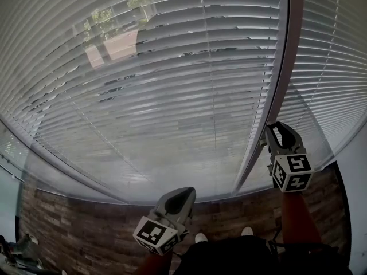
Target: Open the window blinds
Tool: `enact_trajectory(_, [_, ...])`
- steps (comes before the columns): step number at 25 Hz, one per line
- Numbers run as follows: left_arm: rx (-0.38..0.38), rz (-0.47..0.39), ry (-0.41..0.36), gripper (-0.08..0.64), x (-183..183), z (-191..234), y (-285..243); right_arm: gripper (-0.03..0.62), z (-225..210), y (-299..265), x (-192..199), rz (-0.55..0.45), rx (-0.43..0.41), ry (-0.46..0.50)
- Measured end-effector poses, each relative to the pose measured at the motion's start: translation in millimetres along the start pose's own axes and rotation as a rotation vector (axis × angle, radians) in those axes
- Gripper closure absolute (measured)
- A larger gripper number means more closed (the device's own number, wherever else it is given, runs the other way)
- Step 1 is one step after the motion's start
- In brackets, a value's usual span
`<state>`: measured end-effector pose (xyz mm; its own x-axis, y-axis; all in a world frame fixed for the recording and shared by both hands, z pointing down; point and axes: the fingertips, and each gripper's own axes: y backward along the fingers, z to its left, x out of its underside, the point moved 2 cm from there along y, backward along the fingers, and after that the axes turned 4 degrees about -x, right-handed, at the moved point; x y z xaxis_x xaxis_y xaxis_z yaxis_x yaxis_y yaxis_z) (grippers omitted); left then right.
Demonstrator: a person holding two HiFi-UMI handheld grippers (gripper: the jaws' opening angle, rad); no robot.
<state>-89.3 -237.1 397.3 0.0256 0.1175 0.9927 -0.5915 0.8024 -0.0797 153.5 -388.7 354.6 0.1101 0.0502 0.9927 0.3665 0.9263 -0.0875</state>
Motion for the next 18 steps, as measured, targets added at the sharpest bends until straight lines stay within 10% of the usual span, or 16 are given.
enact_trajectory(18, [0.003, 0.004, 0.004, 0.560, 3.9, -0.2, 0.1, 0.445, 6.2, -3.2, -2.8, 0.090, 0.034, 0.413])
